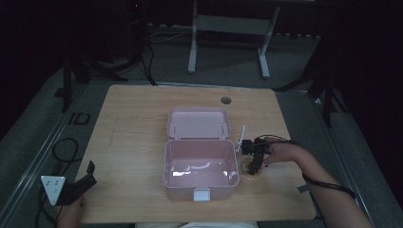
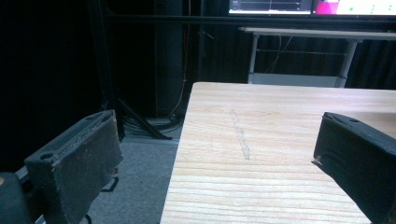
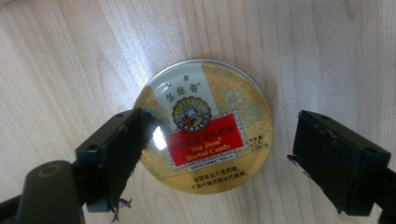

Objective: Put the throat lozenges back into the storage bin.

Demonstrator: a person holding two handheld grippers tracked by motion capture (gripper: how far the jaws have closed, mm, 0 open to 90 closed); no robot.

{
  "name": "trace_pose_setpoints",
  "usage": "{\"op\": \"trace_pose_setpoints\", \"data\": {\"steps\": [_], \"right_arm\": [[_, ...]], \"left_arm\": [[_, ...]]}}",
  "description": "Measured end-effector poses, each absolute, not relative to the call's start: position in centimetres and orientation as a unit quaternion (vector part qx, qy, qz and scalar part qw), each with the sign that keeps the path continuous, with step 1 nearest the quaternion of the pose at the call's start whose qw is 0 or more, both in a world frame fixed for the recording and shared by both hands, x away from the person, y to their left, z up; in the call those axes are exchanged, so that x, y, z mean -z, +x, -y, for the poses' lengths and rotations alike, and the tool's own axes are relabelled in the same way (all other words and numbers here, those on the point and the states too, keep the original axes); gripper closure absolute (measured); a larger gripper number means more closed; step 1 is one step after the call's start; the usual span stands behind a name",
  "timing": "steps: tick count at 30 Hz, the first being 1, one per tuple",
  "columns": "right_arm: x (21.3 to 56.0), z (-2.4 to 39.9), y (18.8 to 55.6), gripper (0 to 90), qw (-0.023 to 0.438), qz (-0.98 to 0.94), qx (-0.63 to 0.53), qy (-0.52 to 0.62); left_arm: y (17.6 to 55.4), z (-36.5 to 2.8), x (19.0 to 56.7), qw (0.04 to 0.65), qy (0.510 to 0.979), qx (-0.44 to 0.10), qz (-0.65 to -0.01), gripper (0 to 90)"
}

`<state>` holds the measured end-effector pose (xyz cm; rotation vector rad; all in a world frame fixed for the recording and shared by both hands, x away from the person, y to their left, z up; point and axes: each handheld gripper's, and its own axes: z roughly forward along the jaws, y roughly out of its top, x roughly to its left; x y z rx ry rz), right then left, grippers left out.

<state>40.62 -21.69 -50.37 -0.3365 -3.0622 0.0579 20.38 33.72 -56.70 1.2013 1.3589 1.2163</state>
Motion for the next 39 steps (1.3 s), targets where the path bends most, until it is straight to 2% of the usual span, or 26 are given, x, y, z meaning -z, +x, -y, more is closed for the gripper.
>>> {"op": "trace_pose_setpoints", "data": {"steps": [13,24,35,39], "right_arm": [[50.4,21.5,39.4,15.7,0.055,0.994,-0.012,-0.096],[51.7,21.3,38.9,20.1,0.047,0.995,-0.033,-0.087],[46.7,21.0,38.7,20.2,0.046,0.995,-0.048,-0.077],[43.0,20.6,38.3,20.3,0.034,0.996,-0.045,-0.072]], "left_arm": [[20.4,-33.7,56.7,0.461,0.488,-0.493,-0.553,1.1],[20.4,-33.7,56.7,0.46,0.488,-0.493,-0.554,1.0],[20.4,-33.7,56.7,0.46,0.488,-0.493,-0.554,1.1],[20.5,-33.7,56.7,0.46,0.487,-0.493,-0.555,1.1]]}}
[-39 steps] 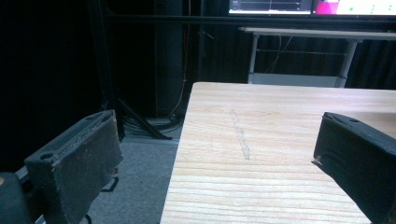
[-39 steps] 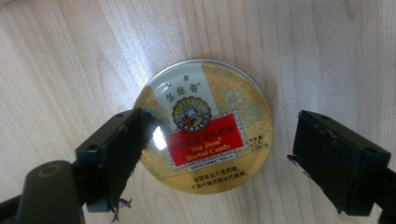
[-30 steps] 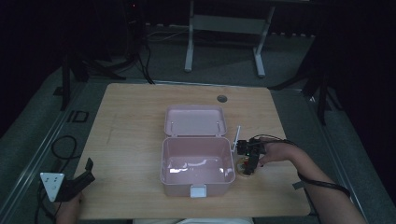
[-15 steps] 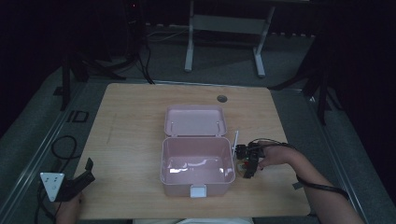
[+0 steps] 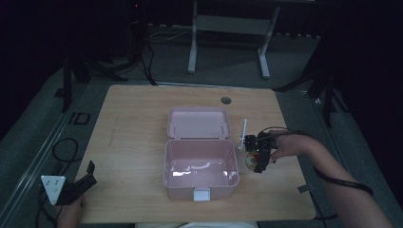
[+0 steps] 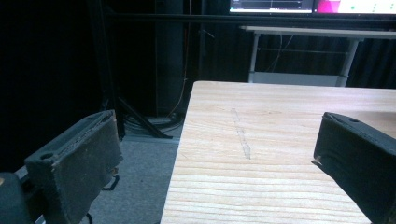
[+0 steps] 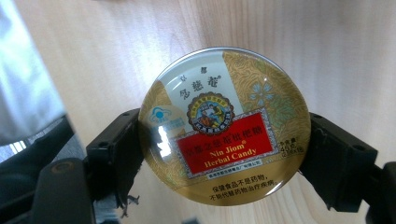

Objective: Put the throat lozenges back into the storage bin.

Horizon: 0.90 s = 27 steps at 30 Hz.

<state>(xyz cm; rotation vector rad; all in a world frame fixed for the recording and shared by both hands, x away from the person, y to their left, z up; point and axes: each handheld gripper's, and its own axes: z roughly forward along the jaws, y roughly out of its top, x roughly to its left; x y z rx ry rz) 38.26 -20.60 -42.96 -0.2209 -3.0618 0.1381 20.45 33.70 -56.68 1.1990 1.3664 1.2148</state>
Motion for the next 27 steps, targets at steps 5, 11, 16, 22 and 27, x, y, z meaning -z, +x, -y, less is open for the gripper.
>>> {"op": "trace_pose_setpoints", "data": {"steps": [5,11,16,22,27], "right_arm": [[39.2,20.1,37.5,20.3,0.026,0.997,-0.037,-0.067],[36.0,19.5,36.9,20.3,0.01,0.997,-0.034,-0.065],[35.5,18.7,36.6,20.3,0.017,0.998,-0.03,-0.057],[35.9,17.3,36.2,20.3,0.027,0.998,-0.032,-0.042],[36.0,16.2,35.9,20.3,0.029,0.999,-0.023,-0.032]], "left_arm": [[20.5,-33.7,56.7,0.46,0.488,-0.492,-0.556,1.0],[20.5,-33.7,56.7,0.461,0.487,-0.491,-0.556,1.0],[20.5,-33.7,56.7,0.46,0.488,-0.491,-0.556,1.1],[20.5,-33.7,56.7,0.46,0.487,-0.492,-0.556,1.1],[20.5,-33.7,56.7,0.459,0.487,-0.491,-0.557,1.1]]}}
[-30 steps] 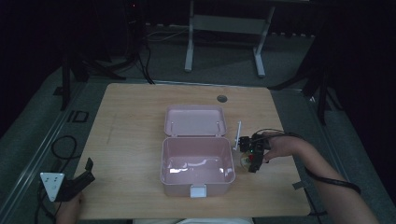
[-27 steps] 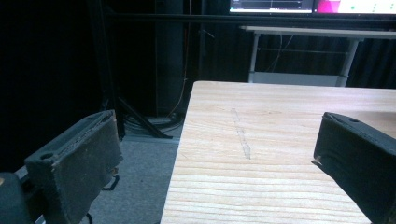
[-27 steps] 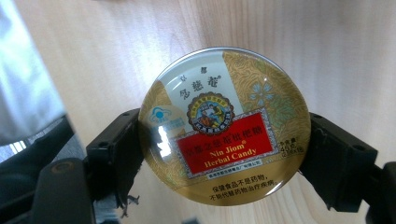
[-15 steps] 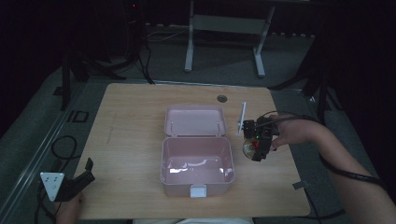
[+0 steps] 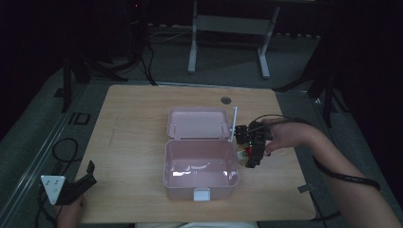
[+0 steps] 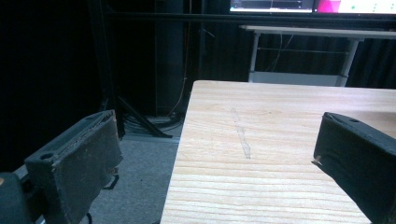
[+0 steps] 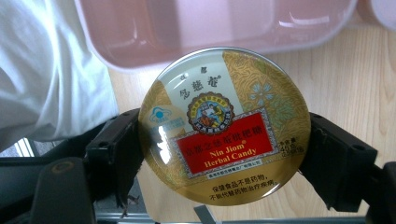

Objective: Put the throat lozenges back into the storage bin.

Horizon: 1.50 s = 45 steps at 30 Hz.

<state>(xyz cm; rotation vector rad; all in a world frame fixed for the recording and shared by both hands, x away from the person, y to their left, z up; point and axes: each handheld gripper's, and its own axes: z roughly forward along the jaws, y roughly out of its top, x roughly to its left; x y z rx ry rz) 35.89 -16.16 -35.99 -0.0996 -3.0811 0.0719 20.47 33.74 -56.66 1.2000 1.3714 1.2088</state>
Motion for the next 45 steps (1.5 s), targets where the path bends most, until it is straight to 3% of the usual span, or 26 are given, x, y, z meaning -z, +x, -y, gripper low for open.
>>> {"op": "trace_pose_setpoints", "data": {"steps": [21,45], "right_arm": [[36.8,10.2,34.5,20.3,0.045,0.998,-0.015,0.03],[44.7,9.4,35.0,20.3,0.079,0.995,-0.042,0.038]], "left_arm": [[20.4,-33.8,56.7,0.462,0.488,-0.491,-0.555,1.1],[20.4,-33.8,56.7,0.462,0.489,-0.49,-0.555,1.0]]}}
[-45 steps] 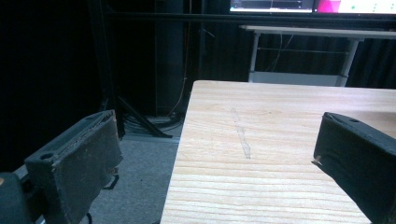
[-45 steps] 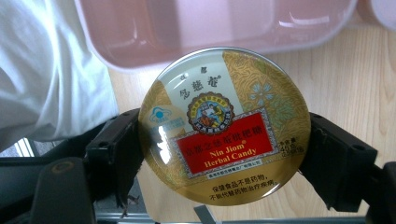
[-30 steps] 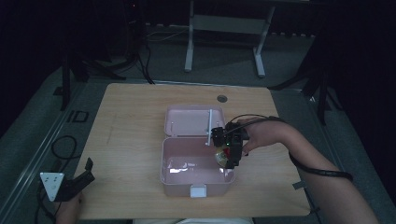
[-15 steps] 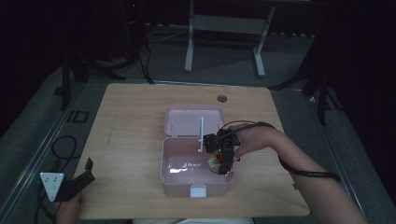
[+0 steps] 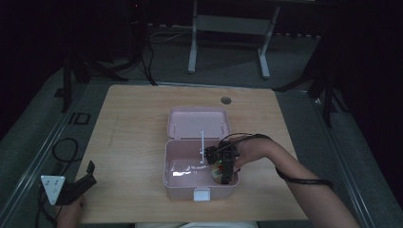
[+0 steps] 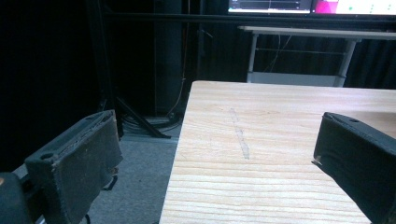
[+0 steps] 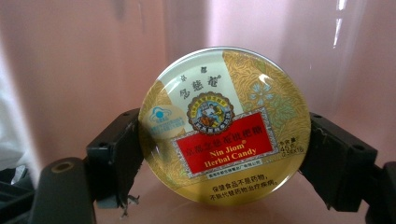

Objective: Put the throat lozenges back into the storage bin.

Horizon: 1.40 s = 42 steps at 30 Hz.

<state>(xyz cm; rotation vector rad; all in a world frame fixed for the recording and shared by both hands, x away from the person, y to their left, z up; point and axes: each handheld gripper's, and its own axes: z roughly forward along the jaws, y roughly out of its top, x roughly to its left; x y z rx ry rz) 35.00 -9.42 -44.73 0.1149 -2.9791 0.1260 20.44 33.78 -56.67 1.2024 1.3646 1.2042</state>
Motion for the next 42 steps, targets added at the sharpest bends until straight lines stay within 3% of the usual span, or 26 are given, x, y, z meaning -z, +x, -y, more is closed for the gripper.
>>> {"op": "trace_pose_setpoints", "data": {"steps": [42], "right_arm": [[46.5,8.6,35.0,18.9,0.032,0.995,-0.096,0.002]], "left_arm": [[20.4,-33.8,56.6,0.463,0.493,-0.485,-0.554,1.1]]}}
